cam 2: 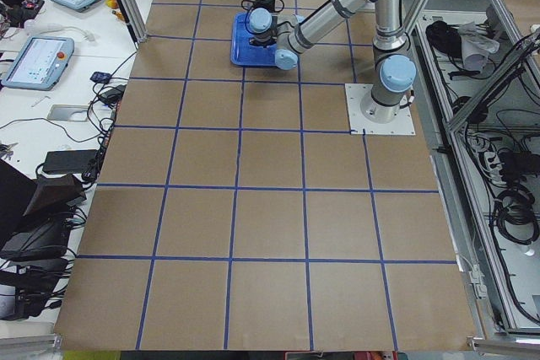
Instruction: Assemble white blocks and place on blue tray
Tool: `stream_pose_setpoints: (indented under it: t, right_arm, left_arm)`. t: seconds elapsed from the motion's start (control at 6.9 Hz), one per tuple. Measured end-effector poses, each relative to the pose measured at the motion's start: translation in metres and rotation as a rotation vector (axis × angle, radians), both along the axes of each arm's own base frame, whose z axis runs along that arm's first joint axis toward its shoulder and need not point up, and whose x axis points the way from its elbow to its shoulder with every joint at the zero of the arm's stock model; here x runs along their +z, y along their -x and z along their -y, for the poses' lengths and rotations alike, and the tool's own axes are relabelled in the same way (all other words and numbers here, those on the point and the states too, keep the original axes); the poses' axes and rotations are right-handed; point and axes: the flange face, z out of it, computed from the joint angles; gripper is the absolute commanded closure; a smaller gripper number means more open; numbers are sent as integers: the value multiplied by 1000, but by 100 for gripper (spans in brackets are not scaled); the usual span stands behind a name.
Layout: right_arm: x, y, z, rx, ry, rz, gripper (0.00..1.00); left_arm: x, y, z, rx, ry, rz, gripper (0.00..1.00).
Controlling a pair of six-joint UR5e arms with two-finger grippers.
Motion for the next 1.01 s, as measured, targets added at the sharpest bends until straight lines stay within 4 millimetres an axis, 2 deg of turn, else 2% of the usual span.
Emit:
stream_pose_setpoints:
  t: [0.29, 1.01]
  right_arm:
    - [-4, -12, -6, 7, -7, -3, 100]
    - [-8, -13, -7, -13, -16, -33, 100]
  left_arm:
    - [-7, 0, 1, -2, 4, -4, 93]
    - [-12, 1, 2, -1, 9, -5, 92]
